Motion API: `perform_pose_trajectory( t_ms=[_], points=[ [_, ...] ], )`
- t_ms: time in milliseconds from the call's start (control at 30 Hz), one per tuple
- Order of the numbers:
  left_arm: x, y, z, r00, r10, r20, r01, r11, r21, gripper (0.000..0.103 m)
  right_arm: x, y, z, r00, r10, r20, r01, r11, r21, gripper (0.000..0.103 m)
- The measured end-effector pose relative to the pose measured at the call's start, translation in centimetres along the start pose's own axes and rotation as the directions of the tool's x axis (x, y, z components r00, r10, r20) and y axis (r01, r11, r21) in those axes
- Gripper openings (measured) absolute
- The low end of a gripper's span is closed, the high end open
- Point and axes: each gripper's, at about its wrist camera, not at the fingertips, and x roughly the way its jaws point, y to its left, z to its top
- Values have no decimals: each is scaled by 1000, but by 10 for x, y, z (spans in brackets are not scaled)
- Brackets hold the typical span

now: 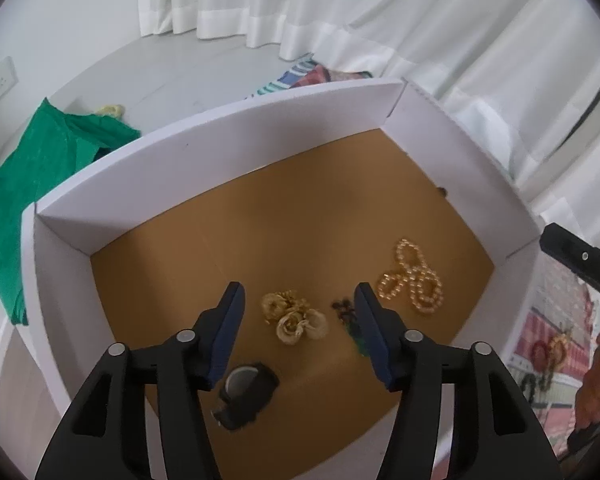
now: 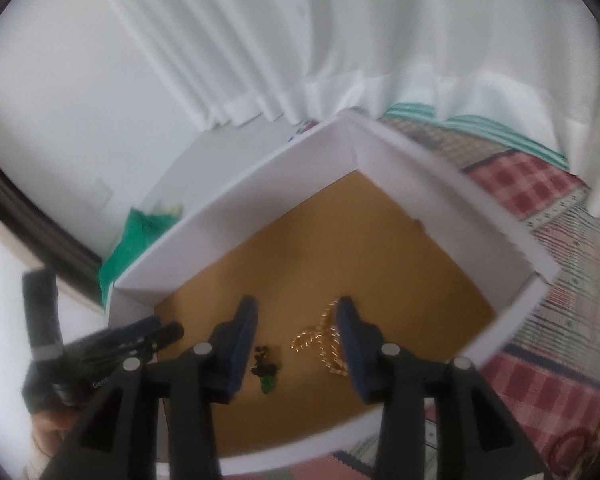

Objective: Organize jewelry
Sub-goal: 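Withdraw both open tools from the box back over the mat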

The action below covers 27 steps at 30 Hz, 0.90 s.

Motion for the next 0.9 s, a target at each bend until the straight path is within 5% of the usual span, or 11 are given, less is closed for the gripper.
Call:
perform_pose_trajectory(
  t_ms=[133,400,633,900],
  points=[
    [-32,-17,-16,997,-24,69,22,999,38,81,-41,1,-13,993,-94,73,98,994,-53,60],
    [-79,-99,-78,980,-168,105,140,963,230,89,-118,-10,-84,960,-238,150,254,962,-96,65],
    [-74,-167,-148,970,-240,44,211,916,342,91,-170,-46,-167,899,-410,154,423,904,-61,65],
    [-47,-216,-217,960,-262,-96,279,873,401,91,-206,-88,-252,864,-490,115,486,872,62,65]
  ],
)
